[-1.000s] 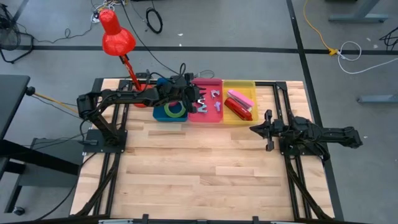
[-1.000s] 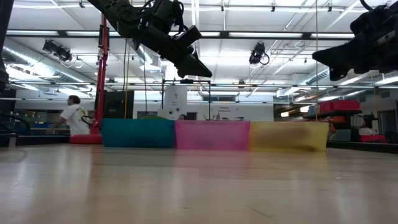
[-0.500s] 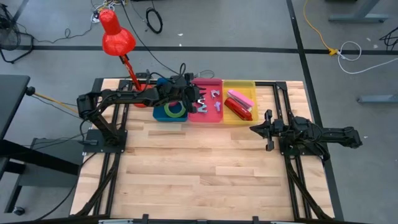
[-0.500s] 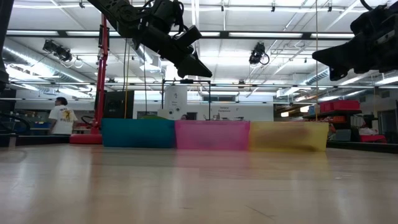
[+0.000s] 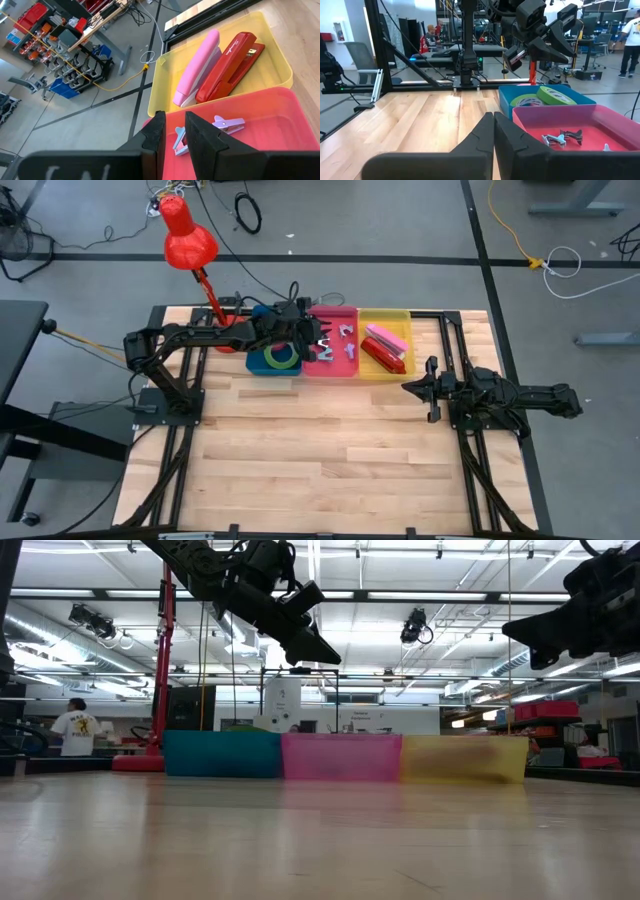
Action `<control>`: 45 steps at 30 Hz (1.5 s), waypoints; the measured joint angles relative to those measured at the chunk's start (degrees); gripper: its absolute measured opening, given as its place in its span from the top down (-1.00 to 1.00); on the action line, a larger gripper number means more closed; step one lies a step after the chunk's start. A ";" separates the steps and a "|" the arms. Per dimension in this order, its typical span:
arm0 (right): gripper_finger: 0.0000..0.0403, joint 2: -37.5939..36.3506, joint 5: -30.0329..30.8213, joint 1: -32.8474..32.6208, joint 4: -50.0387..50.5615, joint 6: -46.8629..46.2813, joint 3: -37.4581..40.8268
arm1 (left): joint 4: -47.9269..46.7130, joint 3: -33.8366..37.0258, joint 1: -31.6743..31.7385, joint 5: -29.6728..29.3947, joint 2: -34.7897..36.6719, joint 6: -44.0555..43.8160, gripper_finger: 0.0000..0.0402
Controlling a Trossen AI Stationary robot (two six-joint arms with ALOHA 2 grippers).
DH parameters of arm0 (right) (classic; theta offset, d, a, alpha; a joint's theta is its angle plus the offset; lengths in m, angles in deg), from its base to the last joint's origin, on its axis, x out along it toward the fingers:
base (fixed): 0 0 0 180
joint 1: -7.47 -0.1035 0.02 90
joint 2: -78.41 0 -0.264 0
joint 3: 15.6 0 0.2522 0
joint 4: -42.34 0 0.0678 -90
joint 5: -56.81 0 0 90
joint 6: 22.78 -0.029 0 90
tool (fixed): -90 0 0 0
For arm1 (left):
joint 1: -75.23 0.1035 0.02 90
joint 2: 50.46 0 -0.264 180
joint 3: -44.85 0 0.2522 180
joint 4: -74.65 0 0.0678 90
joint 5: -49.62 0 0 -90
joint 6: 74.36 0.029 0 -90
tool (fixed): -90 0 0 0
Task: Pick and place Stapler, Stapler remover, tape
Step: Return to Home Position
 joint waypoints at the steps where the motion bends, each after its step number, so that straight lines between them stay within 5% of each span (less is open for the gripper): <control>1: 0.93 0.00 0.00 0.00 0.00 0.00 0.00 | 0.01 0.00 0.00 -0.02 0.00 -0.01 0.62; 20: 0.93 0.00 0.01 0.00 -0.02 0.00 0.00 | 2.90 0.11 -1.91 -3.04 1.18 -1.68 0.62; 32: 0.93 0.00 0.01 0.02 -0.02 0.00 0.00 | 3.09 0.04 -9.90 2.43 10.67 -38.21 0.62; 45: 0.93 0.00 0.01 0.00 -0.02 0.00 0.00 | -1.85 0.20 -23.58 2.03 17.71 -36.97 0.62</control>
